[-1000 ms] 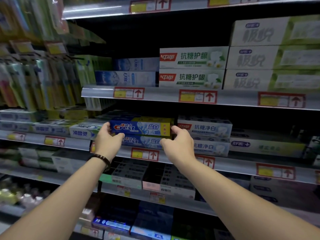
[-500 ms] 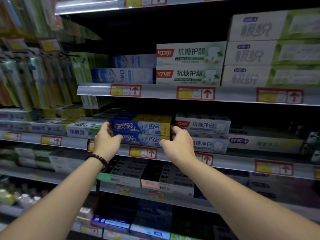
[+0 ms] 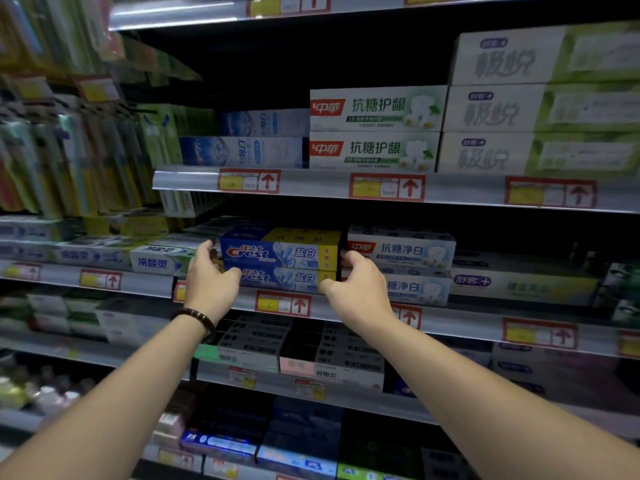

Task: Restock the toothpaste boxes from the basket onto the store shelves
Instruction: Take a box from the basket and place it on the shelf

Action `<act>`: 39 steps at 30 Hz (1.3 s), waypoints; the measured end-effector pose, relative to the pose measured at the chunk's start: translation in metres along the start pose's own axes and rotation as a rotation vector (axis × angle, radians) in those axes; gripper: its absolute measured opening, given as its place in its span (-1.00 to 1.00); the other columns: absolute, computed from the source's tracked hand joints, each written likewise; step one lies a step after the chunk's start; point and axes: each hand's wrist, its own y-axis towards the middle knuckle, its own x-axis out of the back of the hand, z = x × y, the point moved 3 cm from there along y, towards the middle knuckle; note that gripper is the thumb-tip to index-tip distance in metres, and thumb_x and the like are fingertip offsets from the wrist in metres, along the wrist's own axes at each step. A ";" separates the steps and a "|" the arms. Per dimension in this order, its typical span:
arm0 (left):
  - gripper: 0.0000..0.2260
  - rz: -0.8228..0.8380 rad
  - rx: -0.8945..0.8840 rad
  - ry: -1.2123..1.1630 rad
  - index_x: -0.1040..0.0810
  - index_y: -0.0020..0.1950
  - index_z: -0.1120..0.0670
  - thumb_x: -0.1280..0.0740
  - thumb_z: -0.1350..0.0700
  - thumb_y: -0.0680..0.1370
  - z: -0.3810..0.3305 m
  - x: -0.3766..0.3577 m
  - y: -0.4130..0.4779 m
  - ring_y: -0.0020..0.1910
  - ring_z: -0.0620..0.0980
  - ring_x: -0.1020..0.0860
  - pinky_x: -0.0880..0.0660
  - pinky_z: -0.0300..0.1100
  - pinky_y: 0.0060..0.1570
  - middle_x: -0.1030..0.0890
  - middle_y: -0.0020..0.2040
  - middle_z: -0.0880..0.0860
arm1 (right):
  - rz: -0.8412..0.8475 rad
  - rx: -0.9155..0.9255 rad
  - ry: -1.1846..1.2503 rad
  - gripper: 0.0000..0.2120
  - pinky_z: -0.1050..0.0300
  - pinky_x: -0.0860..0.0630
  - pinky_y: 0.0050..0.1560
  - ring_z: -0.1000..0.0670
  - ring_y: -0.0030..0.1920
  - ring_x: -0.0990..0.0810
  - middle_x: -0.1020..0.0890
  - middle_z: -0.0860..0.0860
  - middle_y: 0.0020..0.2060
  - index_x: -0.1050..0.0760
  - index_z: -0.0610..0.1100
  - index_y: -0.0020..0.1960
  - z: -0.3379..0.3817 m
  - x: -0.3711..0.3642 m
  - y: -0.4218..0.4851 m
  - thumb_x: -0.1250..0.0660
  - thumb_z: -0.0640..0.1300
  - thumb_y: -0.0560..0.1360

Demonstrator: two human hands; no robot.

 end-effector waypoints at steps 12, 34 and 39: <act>-0.67 0.052 0.033 -0.155 -0.39 0.37 0.07 -0.38 0.14 0.64 -0.033 -0.011 -0.057 0.05 0.04 -0.62 -0.52 -0.14 -0.04 -0.62 0.09 0.04 | -0.059 0.012 0.096 -0.53 -0.04 -0.64 0.16 0.13 0.02 -0.62 -0.59 0.08 0.26 -0.44 0.00 0.51 -0.004 0.042 -0.025 -0.42 -0.09 0.63; -0.82 0.431 0.102 -0.233 -0.48 0.29 0.00 -0.29 0.01 0.70 -0.100 -0.067 -0.272 -0.04 0.02 -0.67 -0.60 -0.03 0.03 -0.64 0.12 0.03 | -0.085 -0.082 0.176 -0.80 -0.04 -0.65 0.17 0.07 0.09 -0.67 -0.69 0.10 0.04 -0.56 0.10 0.27 -0.067 0.156 -0.154 -0.40 0.00 0.65; -0.84 0.482 0.082 -0.273 -0.49 0.27 0.03 -0.28 0.07 0.70 -0.106 -0.084 -0.317 -0.09 -0.01 -0.66 -0.48 -0.24 -0.19 -0.65 0.12 0.07 | -0.100 -0.088 0.210 -0.78 -0.02 -0.65 0.18 0.09 0.08 -0.68 -0.70 0.11 0.04 -0.59 0.06 0.28 -0.086 0.179 -0.185 -0.41 -0.03 0.64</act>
